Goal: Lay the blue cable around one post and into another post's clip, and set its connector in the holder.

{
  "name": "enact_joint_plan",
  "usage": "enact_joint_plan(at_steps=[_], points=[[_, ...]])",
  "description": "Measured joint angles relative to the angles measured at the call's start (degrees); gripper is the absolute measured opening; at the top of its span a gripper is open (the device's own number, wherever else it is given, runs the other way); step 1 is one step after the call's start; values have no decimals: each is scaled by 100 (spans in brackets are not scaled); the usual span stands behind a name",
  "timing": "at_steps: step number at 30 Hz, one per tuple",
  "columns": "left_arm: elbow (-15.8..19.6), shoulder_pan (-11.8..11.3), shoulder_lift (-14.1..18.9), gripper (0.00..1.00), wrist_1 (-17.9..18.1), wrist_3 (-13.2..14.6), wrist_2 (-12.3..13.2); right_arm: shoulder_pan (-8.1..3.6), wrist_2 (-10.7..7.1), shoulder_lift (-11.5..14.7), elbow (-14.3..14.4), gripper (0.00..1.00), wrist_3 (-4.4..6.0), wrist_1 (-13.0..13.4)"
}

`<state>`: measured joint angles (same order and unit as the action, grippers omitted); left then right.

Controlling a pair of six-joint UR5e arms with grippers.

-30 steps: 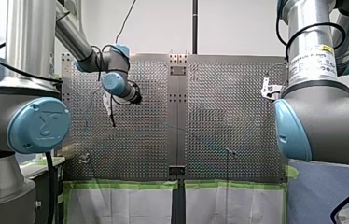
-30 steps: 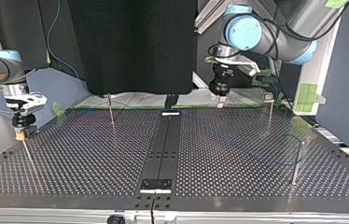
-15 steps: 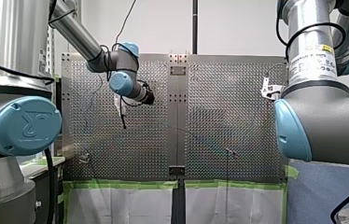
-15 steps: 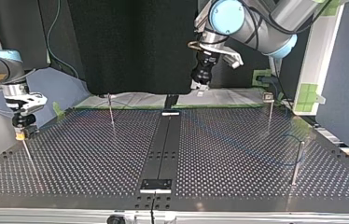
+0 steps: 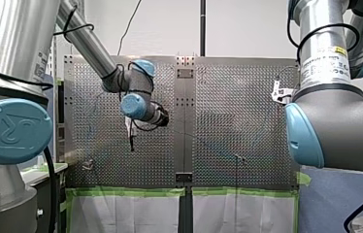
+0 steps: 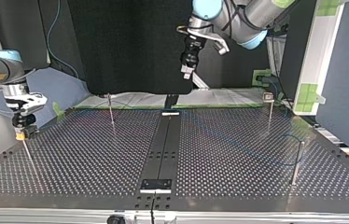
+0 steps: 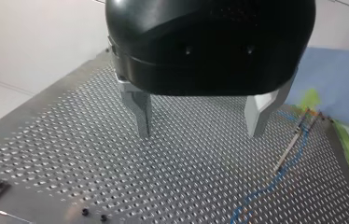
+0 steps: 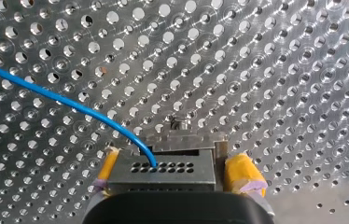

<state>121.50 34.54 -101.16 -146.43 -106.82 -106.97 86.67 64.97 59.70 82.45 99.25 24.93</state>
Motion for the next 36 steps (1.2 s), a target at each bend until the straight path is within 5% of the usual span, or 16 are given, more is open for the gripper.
enact_joint_plan(at_steps=[9, 17, 36], points=[[12, -27, -192, 100, 563, 568, -524, 0, 0, 0, 0, 100, 0, 0], [41, 12, -196, 100, 628, 1038, -597, 0, 0, 0, 0, 100, 0, 0], [73, 10, -196, 100, 683, 1111, -584, 0, 0, 0, 0, 100, 0, 0]])
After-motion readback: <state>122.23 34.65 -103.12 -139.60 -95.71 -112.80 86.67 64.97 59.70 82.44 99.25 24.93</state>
